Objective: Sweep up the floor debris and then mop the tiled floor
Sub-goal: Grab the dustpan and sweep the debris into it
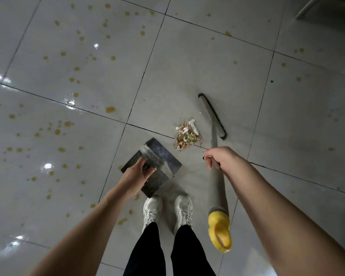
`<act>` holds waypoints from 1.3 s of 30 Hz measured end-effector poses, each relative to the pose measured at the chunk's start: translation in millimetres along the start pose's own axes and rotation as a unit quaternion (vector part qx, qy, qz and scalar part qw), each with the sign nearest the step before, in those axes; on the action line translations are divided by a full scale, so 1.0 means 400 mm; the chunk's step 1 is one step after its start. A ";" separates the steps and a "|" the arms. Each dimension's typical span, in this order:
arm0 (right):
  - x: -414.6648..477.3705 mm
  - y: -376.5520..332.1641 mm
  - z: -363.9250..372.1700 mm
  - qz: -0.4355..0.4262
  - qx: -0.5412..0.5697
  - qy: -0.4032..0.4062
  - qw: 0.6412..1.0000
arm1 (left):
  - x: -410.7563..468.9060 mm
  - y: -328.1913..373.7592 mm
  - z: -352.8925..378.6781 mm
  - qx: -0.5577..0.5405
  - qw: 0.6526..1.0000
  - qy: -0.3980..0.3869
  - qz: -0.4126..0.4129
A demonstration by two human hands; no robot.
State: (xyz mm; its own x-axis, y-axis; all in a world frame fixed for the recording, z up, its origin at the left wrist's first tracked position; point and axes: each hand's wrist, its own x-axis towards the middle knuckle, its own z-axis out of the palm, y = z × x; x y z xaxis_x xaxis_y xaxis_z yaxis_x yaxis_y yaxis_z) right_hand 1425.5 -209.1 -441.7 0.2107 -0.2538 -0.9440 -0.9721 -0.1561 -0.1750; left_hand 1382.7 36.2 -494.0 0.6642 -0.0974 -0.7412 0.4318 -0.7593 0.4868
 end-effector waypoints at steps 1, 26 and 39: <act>0.012 0.005 0.000 -0.002 -0.007 0.003 1.000 | 0.002 0.001 0.000 0.011 1.000 0.014 0.002; 0.018 0.112 -0.108 0.043 0.059 -0.051 0.996 | 0.089 0.067 -0.012 0.087 0.996 0.032 0.002; -0.092 0.134 -0.079 0.100 0.067 -0.212 0.970 | 0.080 0.064 0.012 0.120 0.991 0.055 0.006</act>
State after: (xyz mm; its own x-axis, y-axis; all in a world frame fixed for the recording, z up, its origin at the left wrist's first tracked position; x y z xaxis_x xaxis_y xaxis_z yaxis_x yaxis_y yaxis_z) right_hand 1368.7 -238.5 -407.6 -0.0178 0.1530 -0.9881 -0.9998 -0.0119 0.0162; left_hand 1412.2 10.5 -507.6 0.7369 -0.0465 -0.6744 0.2745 -0.8911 0.3614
